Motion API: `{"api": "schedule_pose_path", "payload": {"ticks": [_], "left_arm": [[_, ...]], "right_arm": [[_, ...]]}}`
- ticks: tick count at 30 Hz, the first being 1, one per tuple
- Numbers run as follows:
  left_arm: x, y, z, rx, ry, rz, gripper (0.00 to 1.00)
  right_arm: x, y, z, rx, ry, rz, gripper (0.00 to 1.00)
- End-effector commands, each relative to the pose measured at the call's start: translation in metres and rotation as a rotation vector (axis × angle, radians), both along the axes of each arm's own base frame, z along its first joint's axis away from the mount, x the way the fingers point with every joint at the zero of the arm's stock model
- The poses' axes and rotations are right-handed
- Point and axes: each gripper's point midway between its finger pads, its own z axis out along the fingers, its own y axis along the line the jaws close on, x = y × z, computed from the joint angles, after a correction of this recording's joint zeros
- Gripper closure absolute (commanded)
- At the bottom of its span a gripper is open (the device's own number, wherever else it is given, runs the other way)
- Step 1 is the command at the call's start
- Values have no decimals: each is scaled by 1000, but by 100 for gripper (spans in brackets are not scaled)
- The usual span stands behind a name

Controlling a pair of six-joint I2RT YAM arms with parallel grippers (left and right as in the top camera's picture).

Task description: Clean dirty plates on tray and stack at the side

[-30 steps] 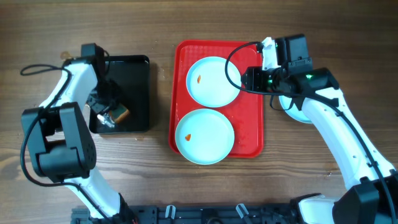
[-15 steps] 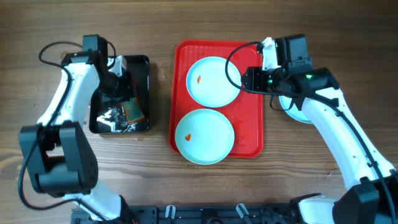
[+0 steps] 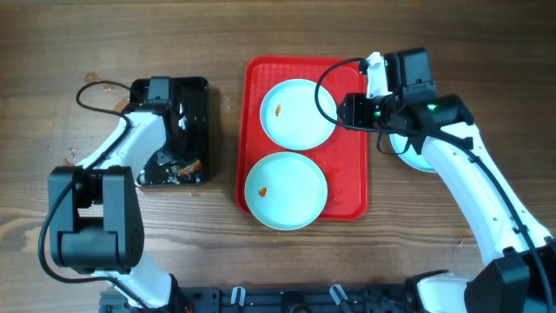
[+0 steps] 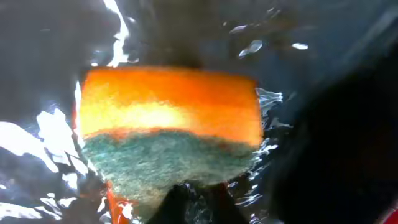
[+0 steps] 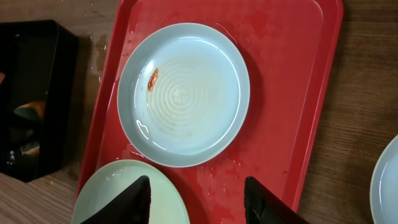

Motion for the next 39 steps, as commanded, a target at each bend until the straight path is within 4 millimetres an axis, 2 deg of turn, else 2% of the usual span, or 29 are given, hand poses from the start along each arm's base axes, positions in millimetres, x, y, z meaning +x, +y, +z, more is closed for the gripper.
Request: {"api": "schedule_pose_path", "payload": {"ticks": [1, 5, 6, 7, 10, 11, 12, 13, 14, 16, 17, 18, 19, 20, 23, 28, 29, 30, 34, 37, 39], "left_arm": [[-7, 5, 3, 21, 34, 26, 96], [7, 3, 55, 18, -9, -44, 96], [9, 4, 64, 25, -22, -43, 88], [8, 7, 67, 44, -27, -40, 73], [3, 19, 60, 112, -2, -33, 54], [1, 23, 54, 133, 6, -31, 53], [-2, 24, 45, 137, 12, -31, 46], [-4, 23, 38, 136, 15, -31, 43], [-10, 23, 22, 133, 25, -32, 42], [-19, 20, 4, 111, 40, -35, 45], [-22, 18, -1, 100, 44, -37, 52], [-26, 15, -7, 84, 48, -38, 65], [-28, 13, -11, 73, 48, -39, 86], [-28, 12, -12, 63, 49, -40, 96], [-18, 2, 3, 11, 12, -85, 96], [16, -1, 64, 16, -131, -154, 96], [21, 1, 73, 32, -162, -166, 88], [22, 2, 74, 40, -167, -171, 75], [11, 6, 58, 59, -117, -168, 46], [6, 6, 39, 58, -104, -168, 44], [7, 6, 24, 58, -115, -168, 57]], "right_arm": [[2, 2, 7, 18, -12, -3, 51], [2, 2, 7, 18, -12, -2, 51], [2, 2, 7, 18, -12, -2, 51], [2, 2, 7, 18, -12, -2, 51], [2, 2, 7, 18, -11, -3, 51], [2, 2, 7, 18, -12, -2, 51], [2, 2, 7, 18, -11, -2, 51], [2, 2, 7, 18, -12, -2, 51], [2, 2, 7, 18, -12, -2, 51], [2, 2, 7, 18, -12, -2, 51], [2, 2, 7, 18, -12, -2, 51], [2, 2, 7, 18, -12, -2, 51], [2, 2, 7, 18, -12, -2, 51], [2, 2, 7, 18, -12, -2, 51], [2, 2, 7, 18, -12, -2, 51], [2, 2, 7, 18, -12, -2, 51], [2, 2, 7, 18, -12, -2, 51], [2, 2, 7, 18, -12, -2, 51], [2, 2, 7, 18, -12, -3, 51], [2, 2, 7, 18, -12, -2, 51], [2, 2, 7, 18, -12, -2, 51]]}}
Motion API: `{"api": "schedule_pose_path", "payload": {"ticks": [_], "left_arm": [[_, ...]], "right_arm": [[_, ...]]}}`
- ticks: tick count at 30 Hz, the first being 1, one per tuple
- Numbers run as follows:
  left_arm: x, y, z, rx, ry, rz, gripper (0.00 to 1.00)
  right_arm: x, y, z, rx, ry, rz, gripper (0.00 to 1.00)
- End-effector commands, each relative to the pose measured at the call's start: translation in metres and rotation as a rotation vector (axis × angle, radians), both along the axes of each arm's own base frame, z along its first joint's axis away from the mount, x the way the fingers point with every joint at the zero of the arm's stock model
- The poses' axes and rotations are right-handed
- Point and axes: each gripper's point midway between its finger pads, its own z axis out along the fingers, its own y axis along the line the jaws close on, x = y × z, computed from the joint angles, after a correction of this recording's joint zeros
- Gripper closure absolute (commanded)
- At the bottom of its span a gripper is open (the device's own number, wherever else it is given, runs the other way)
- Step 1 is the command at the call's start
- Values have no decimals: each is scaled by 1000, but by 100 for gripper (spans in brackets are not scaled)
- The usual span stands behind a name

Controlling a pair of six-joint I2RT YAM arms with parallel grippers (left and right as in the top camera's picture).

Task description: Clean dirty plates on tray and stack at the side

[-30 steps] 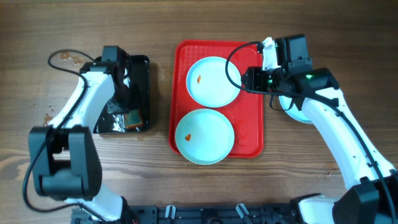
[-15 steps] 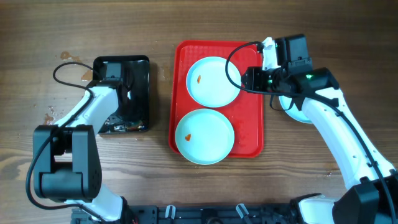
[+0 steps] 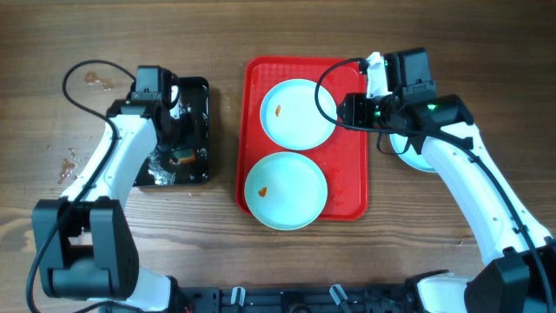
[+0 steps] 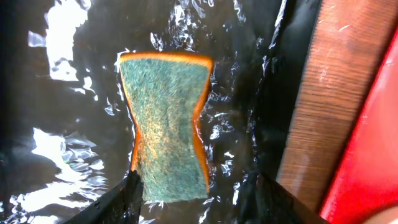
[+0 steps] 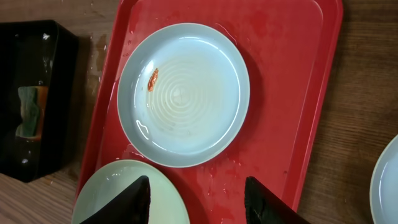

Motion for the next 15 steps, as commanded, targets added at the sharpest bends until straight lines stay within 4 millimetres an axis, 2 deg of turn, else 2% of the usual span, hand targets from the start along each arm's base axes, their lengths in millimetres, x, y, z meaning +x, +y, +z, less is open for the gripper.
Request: {"api": "schedule_pose_path", "payload": {"ticks": [1, 3, 6, 8, 9, 11, 13, 15], "left_arm": [[-11, 2, -38, 14, 37, -13, 67], [-16, 2, -56, 13, 56, -10, 96], [-23, 2, -76, 14, 91, -10, 96], [-27, -1, -80, -3, 111, -14, 96], [-29, -1, -75, -7, 125, -15, 96], [-24, -2, -51, -7, 129, -15, 96], [-12, -2, -8, -7, 84, -15, 96], [-8, 0, 4, 6, 47, -12, 87]], "right_arm": [[2, 2, 7, 18, -13, -2, 50], [2, 2, 7, 17, -12, -2, 50], [2, 2, 7, 18, -12, -2, 50], [2, 2, 7, 18, -11, -2, 50], [2, 2, 7, 18, -11, -2, 50], [2, 2, 7, 17, -12, -2, 50], [2, 2, 7, 18, -11, -2, 50], [2, 2, 7, 17, -12, -2, 50]]}}
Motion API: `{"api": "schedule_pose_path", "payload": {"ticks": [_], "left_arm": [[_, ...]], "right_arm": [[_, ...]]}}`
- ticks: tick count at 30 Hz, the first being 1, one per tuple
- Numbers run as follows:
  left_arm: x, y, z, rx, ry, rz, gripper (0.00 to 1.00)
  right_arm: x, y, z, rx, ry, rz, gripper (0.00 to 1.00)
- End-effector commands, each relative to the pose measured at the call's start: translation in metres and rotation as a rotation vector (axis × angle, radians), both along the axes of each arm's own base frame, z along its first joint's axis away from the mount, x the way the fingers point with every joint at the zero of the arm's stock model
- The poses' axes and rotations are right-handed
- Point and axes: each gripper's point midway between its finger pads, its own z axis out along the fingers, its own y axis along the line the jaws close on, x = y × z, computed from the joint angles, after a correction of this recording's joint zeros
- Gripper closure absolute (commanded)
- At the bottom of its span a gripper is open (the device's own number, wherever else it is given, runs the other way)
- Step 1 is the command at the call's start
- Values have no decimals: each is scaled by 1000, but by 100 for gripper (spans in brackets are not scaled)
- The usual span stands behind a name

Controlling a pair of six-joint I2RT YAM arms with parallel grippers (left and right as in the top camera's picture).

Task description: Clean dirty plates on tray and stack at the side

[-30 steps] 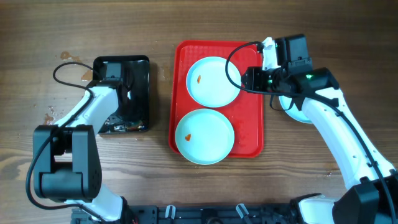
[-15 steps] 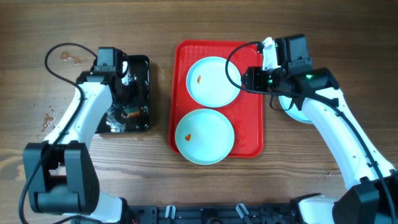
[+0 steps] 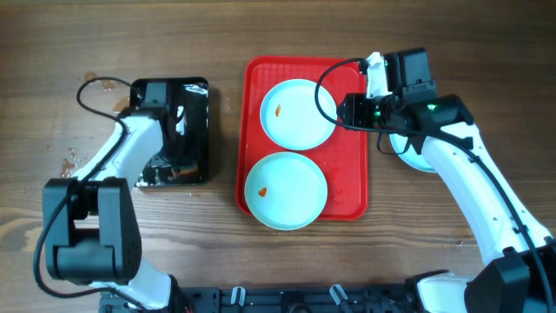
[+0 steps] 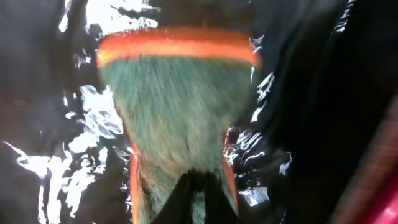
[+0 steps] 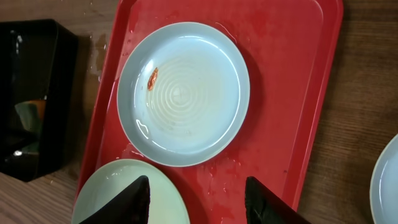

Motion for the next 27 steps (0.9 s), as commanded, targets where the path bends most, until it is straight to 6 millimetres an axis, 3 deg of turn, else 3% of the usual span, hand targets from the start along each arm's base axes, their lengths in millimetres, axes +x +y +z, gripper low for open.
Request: {"api": "schedule_pose_path", "payload": {"ticks": [1, 5, 6, 8, 10, 12, 15, 16, 17, 20, 24, 27], "left_arm": [[25, 4, 41, 24, -128, 2, 85], [22, 18, 23, 105, -113, 14, 82], [21, 17, 15, 105, -108, 14, 83], [14, 17, -11, 104, -82, 16, 96], [1, 18, -36, 103, -26, 36, 96], [-6, 14, -44, 82, 13, 32, 96], [1, 11, -23, 64, 8, 30, 96], [8, 11, -7, 64, -3, 30, 96], [18, 10, 21, 63, -25, 31, 96], [26, 10, 53, 61, -60, 32, 89], [17, 10, 48, 63, -30, 33, 61], [-2, 11, 17, 65, 29, 45, 56]], "right_arm": [[2, 2, 7, 18, -14, -2, 50], [2, 2, 7, 18, -13, -2, 50], [2, 2, 7, 18, -13, -2, 50], [2, 2, 7, 18, -13, -2, 50], [2, 2, 7, 18, -13, -2, 50], [2, 2, 7, 18, -14, -2, 50], [2, 2, 7, 18, -14, -2, 50], [2, 2, 7, 18, -14, -2, 50], [2, 2, 7, 18, -14, -2, 50], [2, 2, 7, 18, -14, -2, 50], [2, 2, 7, 18, -13, -2, 50], [2, 2, 7, 18, -13, -2, 50]]}}
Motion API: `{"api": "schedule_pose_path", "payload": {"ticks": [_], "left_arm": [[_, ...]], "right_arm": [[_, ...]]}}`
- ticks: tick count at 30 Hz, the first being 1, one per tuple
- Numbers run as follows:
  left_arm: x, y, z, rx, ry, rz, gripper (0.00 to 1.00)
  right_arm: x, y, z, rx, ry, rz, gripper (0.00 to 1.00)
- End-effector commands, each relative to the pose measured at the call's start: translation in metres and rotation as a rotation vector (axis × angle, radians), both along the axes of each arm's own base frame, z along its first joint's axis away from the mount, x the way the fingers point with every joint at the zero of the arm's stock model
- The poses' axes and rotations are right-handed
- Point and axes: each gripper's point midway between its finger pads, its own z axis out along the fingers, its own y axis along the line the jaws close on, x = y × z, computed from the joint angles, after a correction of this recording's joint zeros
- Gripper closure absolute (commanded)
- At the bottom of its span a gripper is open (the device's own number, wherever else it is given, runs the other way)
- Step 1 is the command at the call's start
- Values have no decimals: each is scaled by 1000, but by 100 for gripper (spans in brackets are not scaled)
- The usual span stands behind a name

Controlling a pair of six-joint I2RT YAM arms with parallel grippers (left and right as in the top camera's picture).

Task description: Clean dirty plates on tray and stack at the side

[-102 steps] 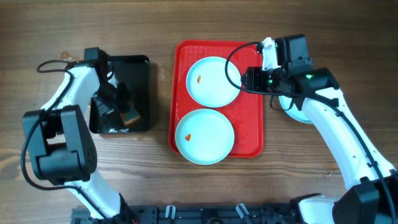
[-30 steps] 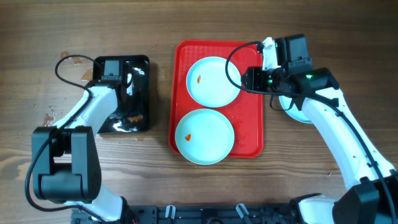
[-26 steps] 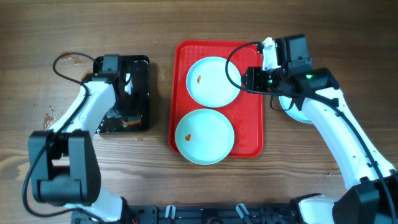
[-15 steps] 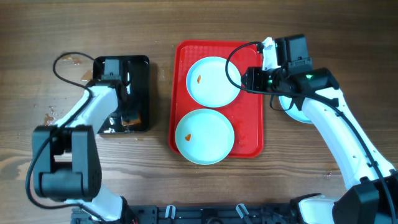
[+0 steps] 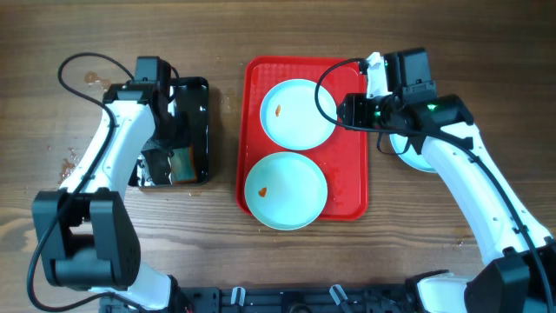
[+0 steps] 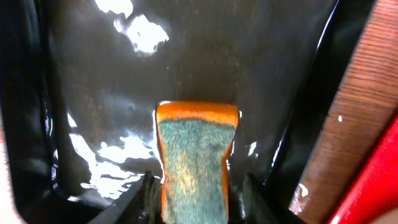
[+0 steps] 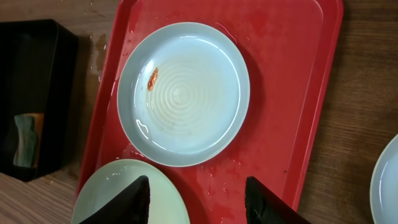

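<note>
Two pale plates lie on the red tray [image 5: 349, 187]: the far plate [image 5: 298, 113] and the near plate [image 5: 285, 189], each with a small orange smear. My left gripper [image 6: 199, 182] is over the black water tub [image 5: 196, 96], shut on a sponge [image 6: 196, 162] that has its green scrub face up and an orange edge. My right gripper [image 7: 196, 186] hangs open above the tray between the two plates, with nothing between its fingers. The right wrist view also shows the sponge [image 7: 25, 132] inside the tub.
Another pale plate [image 5: 408, 155] rests on the wood right of the tray, partly under my right arm. Water drops wet the tray floor [image 7: 273, 155]. Stains mark the table left of the tub [image 5: 91, 80].
My left gripper was low in the tub with the sponge pressed close and filling its view. It now stands higher, the sponge still between its fingers. The right arm and plates have not moved.
The left gripper kept the sponge throughout. It was low in the tub water, then higher, then low again, and now it is raised once more. The right gripper stayed open over the tray, and both plates kept their orange smears.
</note>
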Motion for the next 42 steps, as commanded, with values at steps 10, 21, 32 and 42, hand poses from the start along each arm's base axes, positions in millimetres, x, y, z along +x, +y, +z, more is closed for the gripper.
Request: {"api": "schedule_pose_path", "payload": {"ticks": [10, 21, 32, 42], "left_arm": [[-38, -9, -71, -58, 60, 38, 96], [6, -3, -16, -23, -34, -8, 48], [18, -4, -58, -32, 2, -1, 77], [21, -4, -56, -30, 17, -1, 96]], "right_arm": [[2, 2, 7, 18, -14, -2, 50], [2, 2, 7, 18, -15, -2, 51], [7, -3, 8, -7, -34, -16, 50], [20, 1, -27, -54, -9, 47, 57]]}}
